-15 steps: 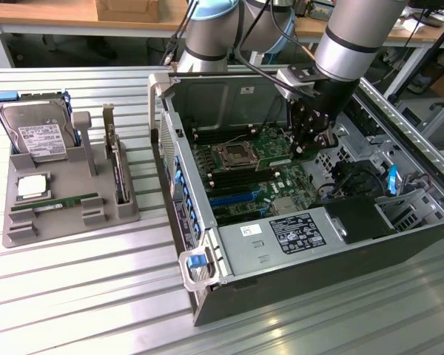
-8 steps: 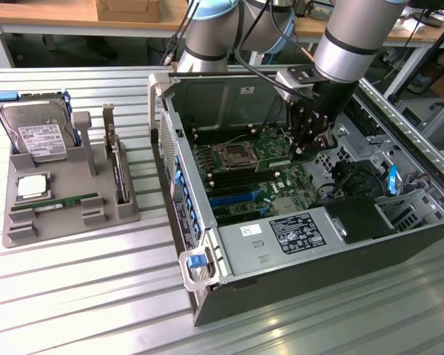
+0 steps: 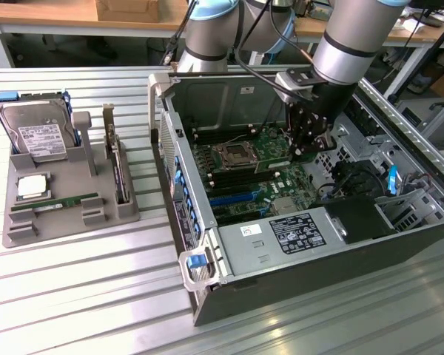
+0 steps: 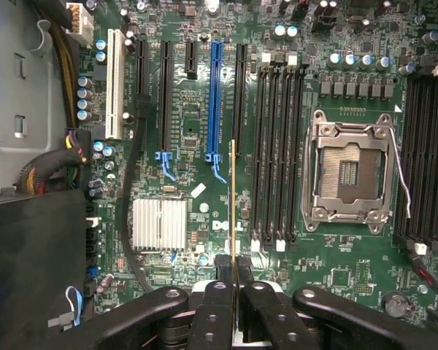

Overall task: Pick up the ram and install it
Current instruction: 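Insert the ram into the slot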

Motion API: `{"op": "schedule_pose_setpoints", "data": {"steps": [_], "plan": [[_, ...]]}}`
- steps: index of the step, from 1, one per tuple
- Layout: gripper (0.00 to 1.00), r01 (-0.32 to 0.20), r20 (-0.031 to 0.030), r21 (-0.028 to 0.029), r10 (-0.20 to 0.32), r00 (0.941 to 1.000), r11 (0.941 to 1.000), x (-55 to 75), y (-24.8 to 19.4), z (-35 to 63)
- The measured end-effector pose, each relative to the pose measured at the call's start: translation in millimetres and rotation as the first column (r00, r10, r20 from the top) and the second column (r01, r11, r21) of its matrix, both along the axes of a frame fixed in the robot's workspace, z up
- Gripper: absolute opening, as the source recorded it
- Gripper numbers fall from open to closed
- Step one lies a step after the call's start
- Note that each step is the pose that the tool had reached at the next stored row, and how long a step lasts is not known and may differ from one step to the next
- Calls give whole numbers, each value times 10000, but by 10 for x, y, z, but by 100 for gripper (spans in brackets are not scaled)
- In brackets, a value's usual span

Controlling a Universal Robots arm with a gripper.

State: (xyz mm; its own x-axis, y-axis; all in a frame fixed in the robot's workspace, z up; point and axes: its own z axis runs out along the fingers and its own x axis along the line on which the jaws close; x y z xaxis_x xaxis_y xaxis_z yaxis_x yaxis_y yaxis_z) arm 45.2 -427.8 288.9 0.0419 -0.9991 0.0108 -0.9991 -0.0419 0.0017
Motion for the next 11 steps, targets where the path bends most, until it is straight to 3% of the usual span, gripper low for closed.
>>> {"op": "schedule_pose_setpoints", "data": {"steps": [11], "plan": [[12, -1, 0, 1, 1, 10000, 10000, 0, 0, -46]]}}
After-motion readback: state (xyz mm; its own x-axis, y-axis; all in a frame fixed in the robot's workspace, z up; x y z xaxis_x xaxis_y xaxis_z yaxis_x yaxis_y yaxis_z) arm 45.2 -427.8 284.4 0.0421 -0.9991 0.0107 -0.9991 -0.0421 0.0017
